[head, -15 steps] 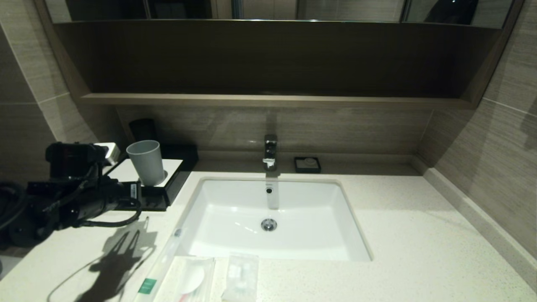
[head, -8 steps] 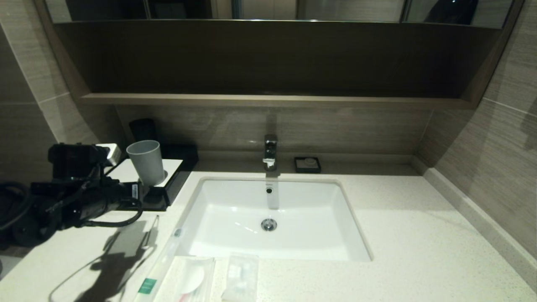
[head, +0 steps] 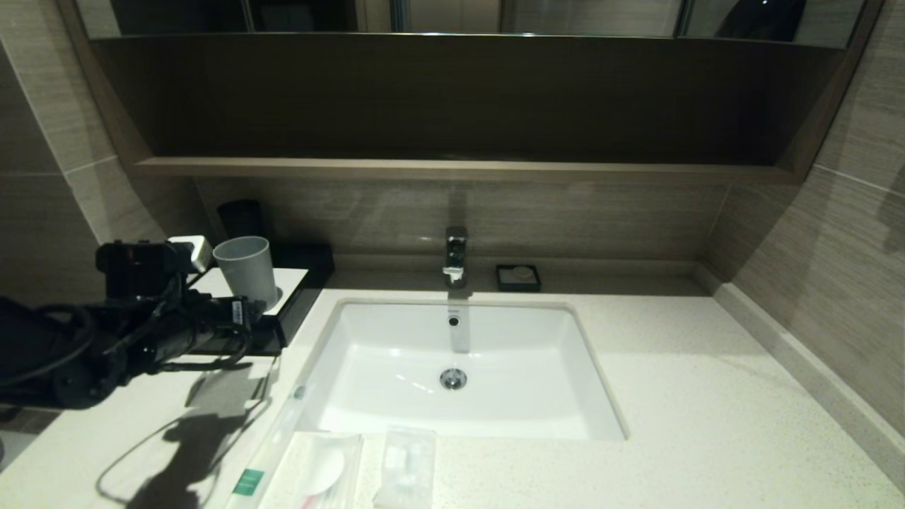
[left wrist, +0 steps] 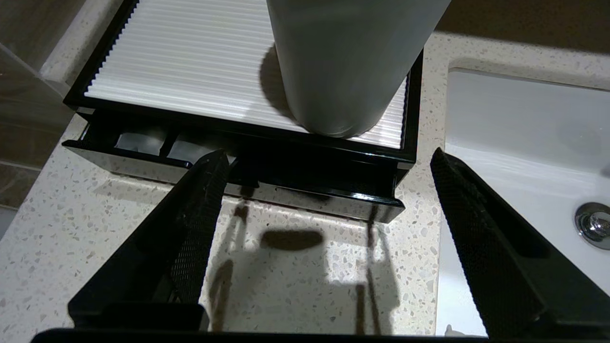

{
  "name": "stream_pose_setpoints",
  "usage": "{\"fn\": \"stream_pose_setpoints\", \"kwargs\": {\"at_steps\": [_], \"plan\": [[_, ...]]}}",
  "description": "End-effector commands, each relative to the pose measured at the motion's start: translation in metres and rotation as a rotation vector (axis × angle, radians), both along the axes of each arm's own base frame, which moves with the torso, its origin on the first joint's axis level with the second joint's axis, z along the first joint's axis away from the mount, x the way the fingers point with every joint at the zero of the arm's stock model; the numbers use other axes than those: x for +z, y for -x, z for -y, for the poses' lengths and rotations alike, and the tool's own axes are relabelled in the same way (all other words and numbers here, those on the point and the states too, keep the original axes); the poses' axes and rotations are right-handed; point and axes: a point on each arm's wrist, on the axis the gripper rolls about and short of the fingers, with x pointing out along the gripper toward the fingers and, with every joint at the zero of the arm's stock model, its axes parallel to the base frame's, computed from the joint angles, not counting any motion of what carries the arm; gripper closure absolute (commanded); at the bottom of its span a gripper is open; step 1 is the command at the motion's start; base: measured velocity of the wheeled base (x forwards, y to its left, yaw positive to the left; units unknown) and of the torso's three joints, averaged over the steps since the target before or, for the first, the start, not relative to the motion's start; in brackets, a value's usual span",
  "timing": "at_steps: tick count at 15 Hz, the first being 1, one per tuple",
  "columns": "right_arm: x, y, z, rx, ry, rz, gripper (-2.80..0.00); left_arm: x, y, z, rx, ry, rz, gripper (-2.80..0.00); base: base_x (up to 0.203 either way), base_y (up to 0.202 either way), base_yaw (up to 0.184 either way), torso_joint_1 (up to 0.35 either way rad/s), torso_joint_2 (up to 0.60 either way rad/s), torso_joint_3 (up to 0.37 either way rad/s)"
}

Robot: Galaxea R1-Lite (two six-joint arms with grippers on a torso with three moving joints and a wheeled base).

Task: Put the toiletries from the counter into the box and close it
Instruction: Pick up the cup

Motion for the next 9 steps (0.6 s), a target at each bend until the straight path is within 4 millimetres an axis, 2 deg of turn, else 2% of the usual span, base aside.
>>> {"fn": "stream_pose_setpoints", "kwargs": {"at_steps": [1, 9], "plan": [[-0.0004, 0.0000, 0.0000, 0.001, 0.000, 0.000, 0.00, -0.0064, -0.0042, 0.0002, 0.001, 0.001, -0.013, -2.80, 0.000, 0.000, 0.000, 0.000, 0.00, 0.000], [-0.0004, 0.0000, 0.0000, 0.001, 0.000, 0.000, 0.00, -0.0070, -0.0138, 0.0044, -0.012, 0.001, -0.004, -2.80, 0.000, 0.000, 0.000, 0.000, 0.00, 0.000]]}}
